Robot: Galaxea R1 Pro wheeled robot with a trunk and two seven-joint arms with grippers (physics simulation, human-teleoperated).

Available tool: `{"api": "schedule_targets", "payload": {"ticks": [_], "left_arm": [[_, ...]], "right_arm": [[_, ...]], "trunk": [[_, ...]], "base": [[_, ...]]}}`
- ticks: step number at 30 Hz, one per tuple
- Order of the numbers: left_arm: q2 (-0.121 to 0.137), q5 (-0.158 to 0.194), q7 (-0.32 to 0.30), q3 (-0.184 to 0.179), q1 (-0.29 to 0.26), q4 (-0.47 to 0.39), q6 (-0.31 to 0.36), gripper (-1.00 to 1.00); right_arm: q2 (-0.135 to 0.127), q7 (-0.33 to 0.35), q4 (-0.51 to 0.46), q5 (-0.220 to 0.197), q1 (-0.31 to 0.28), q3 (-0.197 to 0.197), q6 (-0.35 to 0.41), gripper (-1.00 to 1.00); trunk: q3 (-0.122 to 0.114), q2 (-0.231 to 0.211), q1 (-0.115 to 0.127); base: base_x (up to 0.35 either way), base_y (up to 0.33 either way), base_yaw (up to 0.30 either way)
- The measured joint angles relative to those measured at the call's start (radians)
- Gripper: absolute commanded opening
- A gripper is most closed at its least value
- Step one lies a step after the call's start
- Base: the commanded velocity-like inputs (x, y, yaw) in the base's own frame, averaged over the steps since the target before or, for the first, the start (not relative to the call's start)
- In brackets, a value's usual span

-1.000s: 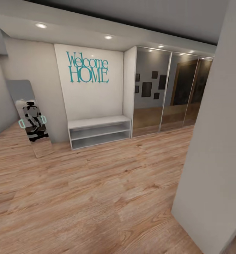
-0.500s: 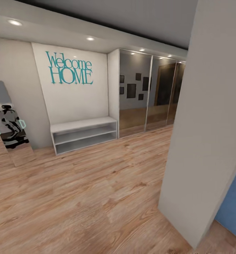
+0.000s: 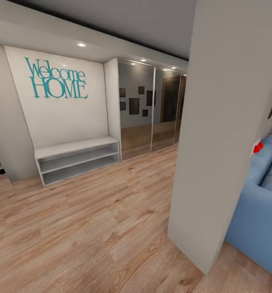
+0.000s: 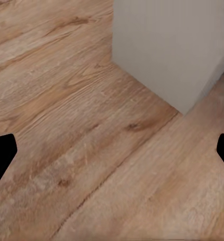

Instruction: In the kitchen, take the Vidalia onion out of the sink, dice it on the chopping board with the paring knife, put the diced onion into the bowl on the countertop, then place both the paring knife and the chopping board into the sink.

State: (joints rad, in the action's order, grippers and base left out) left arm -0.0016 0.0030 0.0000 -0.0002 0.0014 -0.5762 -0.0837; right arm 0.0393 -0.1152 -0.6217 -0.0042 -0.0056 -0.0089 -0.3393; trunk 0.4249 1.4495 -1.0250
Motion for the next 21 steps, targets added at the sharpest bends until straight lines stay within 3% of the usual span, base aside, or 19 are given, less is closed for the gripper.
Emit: {"api": "schedule_targets", "payload": {"ticks": [21], "left_arm": [[0.000,-0.004,0.000,-0.001,0.000,0.010,0.000,1.00]], "right_arm": [[0.000,-0.001,0.000,-0.001,0.000,-0.001,0.000,1.00]], "trunk": [[0.000,0.000,0.000]], "base": [[-0.003,-0.268,-0.297]]}}
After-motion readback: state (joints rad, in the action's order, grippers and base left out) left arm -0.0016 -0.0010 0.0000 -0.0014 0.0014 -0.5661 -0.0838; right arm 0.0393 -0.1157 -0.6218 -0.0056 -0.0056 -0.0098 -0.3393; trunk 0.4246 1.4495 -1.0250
